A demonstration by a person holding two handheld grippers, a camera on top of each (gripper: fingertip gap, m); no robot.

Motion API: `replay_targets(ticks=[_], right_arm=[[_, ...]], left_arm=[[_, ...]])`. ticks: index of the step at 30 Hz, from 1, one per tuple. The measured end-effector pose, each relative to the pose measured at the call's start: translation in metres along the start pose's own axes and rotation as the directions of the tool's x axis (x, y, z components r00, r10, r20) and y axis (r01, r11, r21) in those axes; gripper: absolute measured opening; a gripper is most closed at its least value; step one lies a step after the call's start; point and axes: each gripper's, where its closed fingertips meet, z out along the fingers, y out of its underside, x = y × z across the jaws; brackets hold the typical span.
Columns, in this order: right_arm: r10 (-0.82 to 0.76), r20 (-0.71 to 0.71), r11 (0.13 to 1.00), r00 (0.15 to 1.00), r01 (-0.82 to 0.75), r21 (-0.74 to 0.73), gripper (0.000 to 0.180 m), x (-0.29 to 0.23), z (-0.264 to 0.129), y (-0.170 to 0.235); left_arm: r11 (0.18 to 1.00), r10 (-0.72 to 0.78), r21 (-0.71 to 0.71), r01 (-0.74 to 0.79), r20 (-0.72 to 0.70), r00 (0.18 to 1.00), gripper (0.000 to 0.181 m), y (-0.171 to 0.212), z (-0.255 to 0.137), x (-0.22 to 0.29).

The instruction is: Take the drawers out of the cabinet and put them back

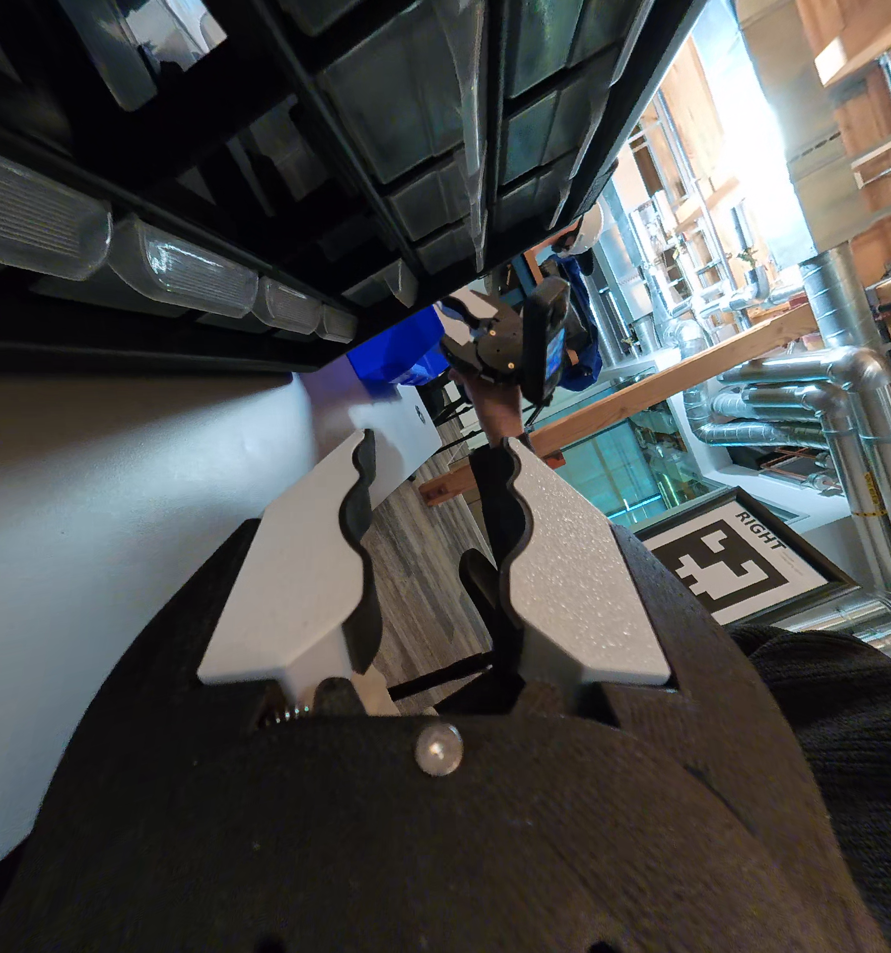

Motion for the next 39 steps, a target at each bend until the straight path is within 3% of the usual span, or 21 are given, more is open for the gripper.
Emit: replay_targets(ticks=[3, 7, 11, 14, 18, 22, 26, 31, 39], right_arm=[[0.21, 0.159, 0.978, 0.965, -0.205, -0.045, 0.041, -0.016, 0.01, 0.013], [0.409, 0.252, 0.908, 0.877, -0.418, -0.018, 0.046, -0.009, 0.006, 0.015], [0.515, 0.265, 0.846, 0.815, -0.534, -0.001, 0.051, 0.013, -0.007, 0.021], [0.544, 0.236, 0.838, 0.805, -0.539, -0.091, 0.055, 0.02, -0.008, 0.044], [0.607, 0.224, 0.778, 0.762, -0.515, -0.359, 0.058, 0.004, 0.001, 0.082], [0.638, 0.291, 0.738, 0.713, -0.459, -0.495, 0.052, -0.017, 0.014, 0.082], [0.637, 0.352, 0.748, 0.686, -0.439, -0.497, 0.047, -0.028, 0.027, 0.06], [0.561, 0.338, 0.796, 0.756, -0.379, -0.472, 0.047, -0.034, 0.041, 0.056], [0.548, 0.325, 0.806, 0.771, -0.383, -0.45, 0.053, -0.03, 0.039, 0.055]], left_arm=[[1.0, -0.011, -0.005, 0.011, 0.0, 1.0, 0.045, 0.002, 0.001, -0.001], [1.0, -0.016, -0.006, 0.016, 0.003, 1.0, 0.045, 0.002, 0.001, -0.001], [1.0, -0.015, -0.01, 0.015, 0.004, 1.0, 0.045, 0.004, 0.002, -0.001], [1.0, -0.023, -0.012, 0.023, 0.004, 1.0, 0.045, 0.005, 0.002, -0.002], [1.0, -0.023, -0.011, 0.023, 0.01, 1.0, 0.045, 0.006, 0.003, -0.003], [1.0, -0.014, -0.003, 0.014, 0.006, 1.0, 0.044, 0.007, 0.004, -0.001], [1.0, 0.006, -0.011, -0.006, 0.008, 1.0, 0.043, 0.009, 0.005, 0.001], [1.0, -0.022, -0.008, 0.022, 0.015, 1.0, 0.043, 0.009, 0.003, -0.005], [1.0, 0.005, -0.008, -0.005, 0.015, 1.0, 0.043, 0.007, 0.001, -0.004]])
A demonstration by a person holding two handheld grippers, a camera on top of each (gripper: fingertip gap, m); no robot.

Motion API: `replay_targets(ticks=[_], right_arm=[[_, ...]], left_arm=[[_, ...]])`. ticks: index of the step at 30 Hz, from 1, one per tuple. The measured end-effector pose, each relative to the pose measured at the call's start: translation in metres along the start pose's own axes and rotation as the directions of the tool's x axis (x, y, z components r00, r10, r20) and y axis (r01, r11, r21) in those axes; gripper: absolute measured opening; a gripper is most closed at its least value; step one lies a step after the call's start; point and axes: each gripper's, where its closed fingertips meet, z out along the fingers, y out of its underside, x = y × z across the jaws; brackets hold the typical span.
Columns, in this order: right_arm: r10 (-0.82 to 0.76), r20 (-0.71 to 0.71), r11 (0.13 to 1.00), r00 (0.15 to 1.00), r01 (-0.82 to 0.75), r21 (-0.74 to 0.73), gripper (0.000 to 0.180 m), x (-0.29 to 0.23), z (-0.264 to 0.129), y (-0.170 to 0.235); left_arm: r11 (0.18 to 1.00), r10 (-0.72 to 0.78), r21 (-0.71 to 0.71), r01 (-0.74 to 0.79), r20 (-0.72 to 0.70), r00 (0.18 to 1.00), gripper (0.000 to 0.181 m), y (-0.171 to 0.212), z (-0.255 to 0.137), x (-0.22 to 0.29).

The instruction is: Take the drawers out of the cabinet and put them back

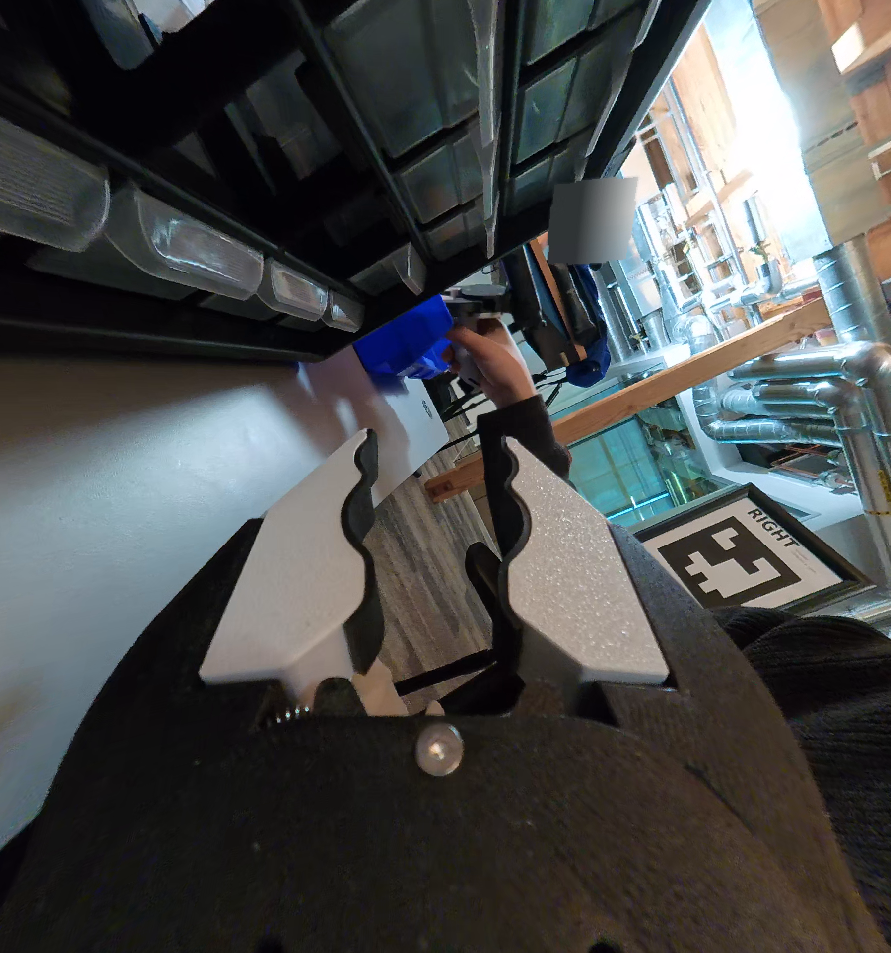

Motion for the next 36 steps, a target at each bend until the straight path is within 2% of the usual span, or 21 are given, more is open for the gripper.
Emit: replay_targets(ticks=[3, 6, 11, 16, 19, 22, 26, 28, 31, 36], right_arm=[[0.003, -0.025, 0.998, 1.0, -0.001, 0.065, 0.054, 0.004, -0.02, -0.006], [-0.01, 0.003, 0.971, 1.0, 0.009, 0.241, 0.05, -0.006, -0.055, -0.029], [-0.032, 0.021, 0.859, 0.999, 0.017, 0.512, 0.049, -0.042, -0.121, -0.06], [-0.117, -0.045, 0.762, 0.992, 0.118, 0.636, 0.048, -0.106, -0.16, -0.049], [-0.181, -0.083, 0.727, 0.98, 0.19, 0.66, 0.048, -0.145, -0.157, -0.028], [-0.232, -0.107, 0.718, 0.967, 0.245, 0.652, 0.047, -0.168, -0.136, -0.008], [-0.227, 0.028, 0.742, 0.973, 0.155, 0.652, 0.052, -0.188, -0.117, 0.003], [-0.232, 0.072, 0.729, 0.97, 0.124, 0.673, 0.051, -0.194, -0.119, 0.001], [-0.242, 0.05, 0.716, 0.969, 0.144, 0.683, 0.05, -0.19, -0.12, -0.001], [-0.237, 0.034, 0.744, 0.971, 0.159, 0.649, 0.046, -0.183, -0.11, 0.002]], left_arm=[[1.0, 0.002, 0.0, -0.002, 0.002, 1.0, 0.044, 0.0, 0.0, -0.001], [1.0, 0.001, -0.002, -0.001, 0.002, 1.0, 0.044, 0.0, 0.0, -0.002], [0.999, 0.03, -0.022, -0.03, -0.002, 1.0, 0.044, 0.003, 0.007, 0.001], [0.996, 0.068, -0.061, -0.067, 0.001, 0.998, 0.044, 0.01, 0.018, -0.001], [0.995, 0.078, -0.06, -0.077, 0.011, 0.997, 0.044, 0.012, 0.025, -0.002], [0.99, 0.122, -0.073, -0.121, 0.021, 0.992, 0.043, 0.019, 0.033, 0.0], [0.981, 0.19, -0.055, -0.186, 0.071, 0.979, 0.044, 0.019, 0.046, 0.0], [0.982, 0.188, -0.014, -0.188, 0.076, 0.979, 0.044, 0.011, 0.056, 0.006], [0.976, 0.212, 0.025, -0.216, 0.119, 0.97, 0.044, -0.004, 0.075, 0.007], [0.985, 0.138, 0.085, -0.151, 0.145, 0.98, 0.039, -0.027, 0.1, -0.006]])
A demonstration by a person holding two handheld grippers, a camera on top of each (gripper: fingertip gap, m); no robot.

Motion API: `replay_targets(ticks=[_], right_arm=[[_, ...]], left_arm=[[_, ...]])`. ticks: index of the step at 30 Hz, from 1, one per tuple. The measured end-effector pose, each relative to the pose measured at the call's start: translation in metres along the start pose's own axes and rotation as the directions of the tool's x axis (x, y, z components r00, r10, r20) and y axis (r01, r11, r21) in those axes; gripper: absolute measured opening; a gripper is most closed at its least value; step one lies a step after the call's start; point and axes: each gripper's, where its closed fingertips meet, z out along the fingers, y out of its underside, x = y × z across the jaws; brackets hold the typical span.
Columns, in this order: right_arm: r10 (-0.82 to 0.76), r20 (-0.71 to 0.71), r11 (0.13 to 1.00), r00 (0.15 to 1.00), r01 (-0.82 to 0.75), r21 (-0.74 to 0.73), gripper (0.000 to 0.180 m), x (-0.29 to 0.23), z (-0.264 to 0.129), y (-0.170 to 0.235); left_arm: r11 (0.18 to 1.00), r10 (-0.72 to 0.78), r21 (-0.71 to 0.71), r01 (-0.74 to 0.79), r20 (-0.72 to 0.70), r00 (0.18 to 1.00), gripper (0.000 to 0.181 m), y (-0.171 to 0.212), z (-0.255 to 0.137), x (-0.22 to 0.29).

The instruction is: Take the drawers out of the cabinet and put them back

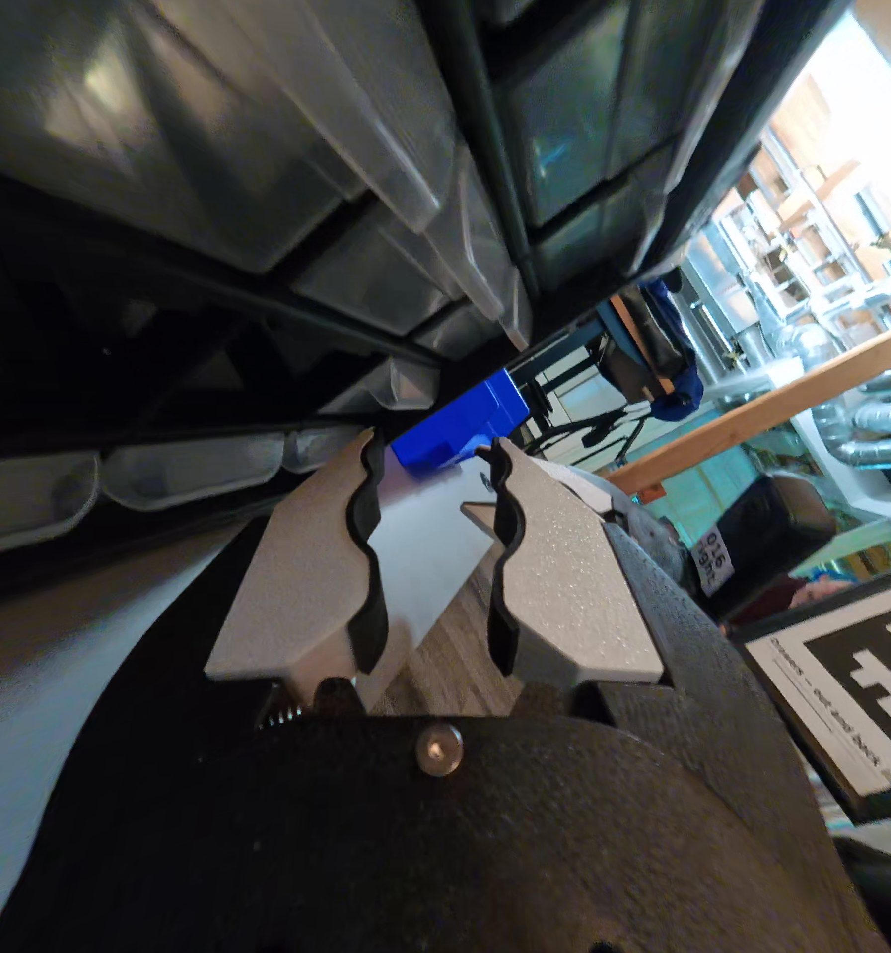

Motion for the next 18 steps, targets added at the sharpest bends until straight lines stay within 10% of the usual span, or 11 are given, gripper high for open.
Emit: replay_targets(ticks=[18], right_arm=[[-0.052, 0.039, 0.998, 0.998, 0.054, -0.039, 0.036, -0.002, 0.017, 0.004]], left_arm=[[0.99, -0.123, 0.067, 0.123, -0.005, 0.992, 0.0, -0.002, 0.015, -0.013]])
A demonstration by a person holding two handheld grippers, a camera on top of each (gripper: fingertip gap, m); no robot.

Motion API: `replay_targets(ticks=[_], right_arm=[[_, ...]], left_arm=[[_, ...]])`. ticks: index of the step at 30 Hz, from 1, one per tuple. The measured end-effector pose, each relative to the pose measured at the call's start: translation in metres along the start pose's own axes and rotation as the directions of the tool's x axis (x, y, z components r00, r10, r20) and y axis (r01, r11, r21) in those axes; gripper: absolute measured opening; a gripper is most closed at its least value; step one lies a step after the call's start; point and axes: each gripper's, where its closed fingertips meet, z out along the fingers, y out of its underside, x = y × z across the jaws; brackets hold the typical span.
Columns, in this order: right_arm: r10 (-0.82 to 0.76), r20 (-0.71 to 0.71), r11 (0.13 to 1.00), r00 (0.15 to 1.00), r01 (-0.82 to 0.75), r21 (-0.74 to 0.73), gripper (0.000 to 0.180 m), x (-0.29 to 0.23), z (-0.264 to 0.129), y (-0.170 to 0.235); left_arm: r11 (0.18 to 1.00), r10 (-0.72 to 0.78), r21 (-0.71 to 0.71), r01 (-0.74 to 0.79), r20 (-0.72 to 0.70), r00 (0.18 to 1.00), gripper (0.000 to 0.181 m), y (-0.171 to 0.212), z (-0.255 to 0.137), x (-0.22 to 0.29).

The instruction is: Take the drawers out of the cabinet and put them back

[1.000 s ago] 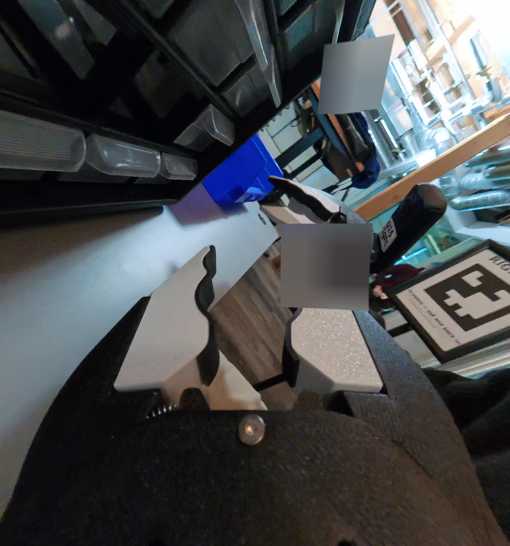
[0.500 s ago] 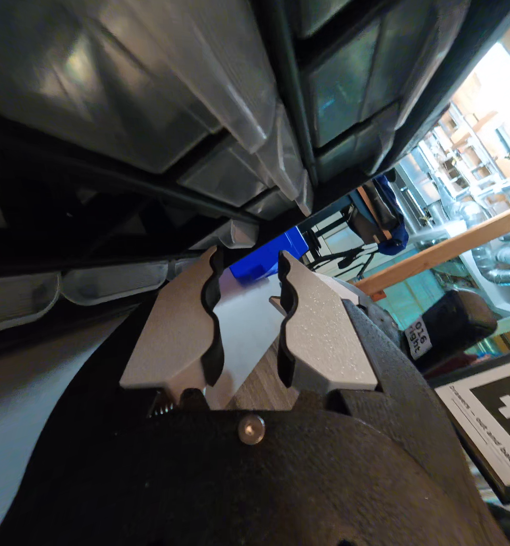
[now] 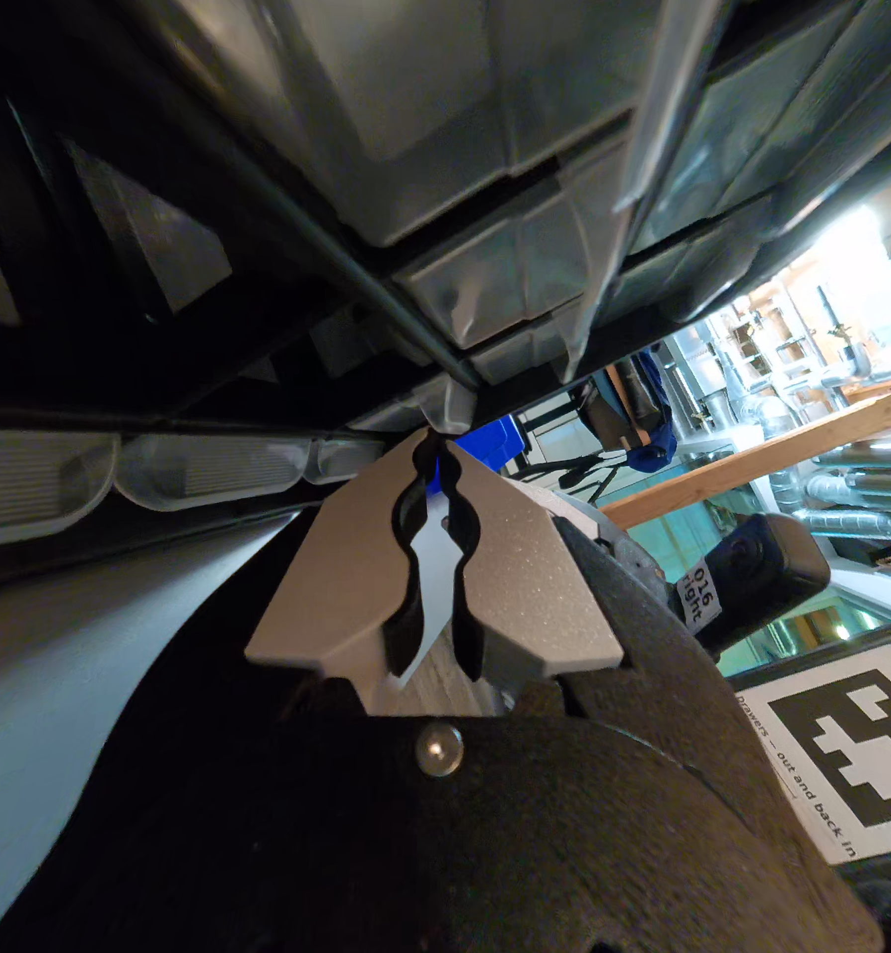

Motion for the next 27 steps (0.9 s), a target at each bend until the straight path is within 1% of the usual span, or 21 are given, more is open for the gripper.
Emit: replay_targets(ticks=[5, 9, 12, 13, 16, 18, 20, 25, 27], right_arm=[[-0.033, -0.015, 0.999, 0.999, 0.033, 0.005, 0.036, 0.0, -0.001, -0.001], [-0.037, -0.005, 0.999, 0.999, 0.037, 0.005, 0.036, -0.003, 0.0, -0.002], [-0.05, -0.007, 0.999, 0.999, 0.05, 0.006, 0.036, -0.005, 0.0, -0.003], [-0.057, -0.009, 0.998, 0.998, 0.057, 0.007, 0.036, -0.005, 0.0, -0.004], [-0.076, -0.01, 0.997, 0.997, 0.076, 0.001, 0.036, -0.007, 0.001, -0.003], [-0.089, -0.008, 0.996, 0.996, 0.089, -0.003, 0.036, -0.008, 0.001, -0.003], [-0.1, -0.005, 0.995, 0.995, 0.1, -0.003, 0.035, -0.01, 0.001, -0.004], [-0.126, -0.002, 0.992, 0.992, 0.126, -0.01, 0.033, -0.012, 0.001, -0.003], [-0.131, -0.001, 0.991, 0.991, 0.131, -0.006, 0.033, -0.013, 0.001, -0.004]], left_arm=[[0.999, 0.046, -0.011, -0.046, -0.018, 0.999, 0.0, 0.006, -0.012, 0.004], [1.0, -0.011, -0.024, 0.011, -0.023, 1.0, 0.0, 0.007, -0.011, 0.0], [0.997, -0.08, -0.017, 0.08, -0.039, 0.996, 0.012, 0.002, -0.007, 0.0], [0.997, -0.08, -0.011, 0.079, -0.046, 0.996, 0.016, 0.0, -0.006, 0.001], [0.999, -0.044, 0.005, 0.045, -0.036, 0.998, 0.018, -0.005, -0.004, 0.003], [0.996, -0.086, 0.015, 0.087, -0.046, 0.995, 0.017, -0.01, -0.003, 0.003], [0.993, -0.116, 0.012, 0.117, -0.05, 0.992, 0.005, -0.012, -0.004, 0.001], [0.999, -0.046, -0.004, 0.046, -0.056, 0.997, 0.004, -0.002, -0.01, 0.005], [0.999, -0.025, -0.028, 0.024, -0.034, 0.999, 0.0, 0.008, -0.014, 0.003]])
